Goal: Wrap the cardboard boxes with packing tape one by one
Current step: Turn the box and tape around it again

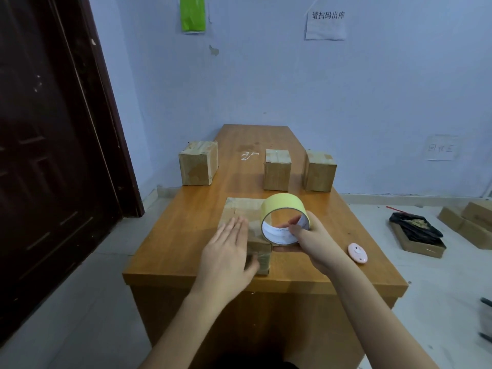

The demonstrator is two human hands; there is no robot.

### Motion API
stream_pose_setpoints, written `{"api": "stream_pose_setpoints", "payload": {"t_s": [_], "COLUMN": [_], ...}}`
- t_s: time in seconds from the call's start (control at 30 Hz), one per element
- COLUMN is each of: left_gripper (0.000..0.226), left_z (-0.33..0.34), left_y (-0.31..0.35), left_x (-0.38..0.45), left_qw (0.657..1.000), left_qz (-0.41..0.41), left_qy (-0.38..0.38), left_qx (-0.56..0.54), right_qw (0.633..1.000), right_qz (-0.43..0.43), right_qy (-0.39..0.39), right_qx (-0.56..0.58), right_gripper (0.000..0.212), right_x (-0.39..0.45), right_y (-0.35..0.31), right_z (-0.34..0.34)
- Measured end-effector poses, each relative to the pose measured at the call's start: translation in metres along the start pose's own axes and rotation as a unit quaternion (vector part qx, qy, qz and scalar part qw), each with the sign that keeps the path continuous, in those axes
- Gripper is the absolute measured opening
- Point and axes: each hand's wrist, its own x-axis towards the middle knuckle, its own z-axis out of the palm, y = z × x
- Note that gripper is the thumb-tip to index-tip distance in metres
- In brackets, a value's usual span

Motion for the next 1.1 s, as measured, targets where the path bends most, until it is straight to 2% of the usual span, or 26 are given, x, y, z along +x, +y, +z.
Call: {"api": "stream_pose_setpoints", "payload": {"t_s": [0.2, 0.3, 0.4, 0.47, 0.57, 0.67, 0.73, 0.87, 0.97, 1.1], "left_gripper": [0.073, 0.073, 0.072, 0.071, 0.072, 0.075, 0.077, 0.078, 0.071, 0.069], "left_z": [-0.002, -0.002, -0.005, -0.006, -0.005, -0.003, -0.002, -0.003, -0.005, -0.008], "left_y": [-0.002, 0.0, -0.001, -0.004, -0.004, -0.003, -0.003, -0.002, -0.002, -0.001], "left_x": [-0.001, -0.001, -0.001, 0.0, 0.0, 0.001, 0.0, 0.0, 0.0, 0.0], "left_qw": [1.0, 1.0, 1.0, 1.0, 1.0, 1.0, 1.0, 1.0, 1.0, 0.999], "left_qz": [0.007, 0.0, 0.007, 0.02, 0.025, 0.02, 0.017, 0.015, 0.022, 0.027], "left_qy": [0.002, -0.003, -0.003, -0.004, 0.002, 0.004, -0.001, -0.007, -0.011, -0.022], "left_qx": [0.001, 0.004, 0.009, 0.012, 0.01, 0.002, 0.006, 0.007, 0.016, 0.018], "right_qw": [0.999, 0.999, 1.0, 0.997, 0.973, 0.984, 0.991, 0.993, 0.994, 0.985], "right_qz": [-0.009, -0.023, -0.021, -0.002, 0.053, 0.051, 0.041, 0.011, 0.013, 0.057], "right_qy": [0.024, 0.029, 0.005, 0.008, 0.054, 0.101, 0.086, 0.03, 0.035, 0.057], "right_qx": [-0.036, -0.005, 0.013, 0.082, 0.219, 0.137, 0.097, 0.114, 0.102, 0.152], "right_gripper": [0.022, 0.009, 0.01, 0.01, 0.016, 0.017, 0.015, 0.016, 0.022, 0.025], "right_x": [0.002, 0.003, 0.004, 0.003, 0.001, 0.003, 0.002, 0.0, 0.001, -0.003], "right_y": [0.007, 0.013, 0.008, 0.012, 0.025, 0.033, 0.037, 0.043, 0.044, 0.056], "right_z": [0.008, 0.01, 0.0, -0.004, 0.0, 0.003, 0.004, 0.004, 0.0, 0.004]}}
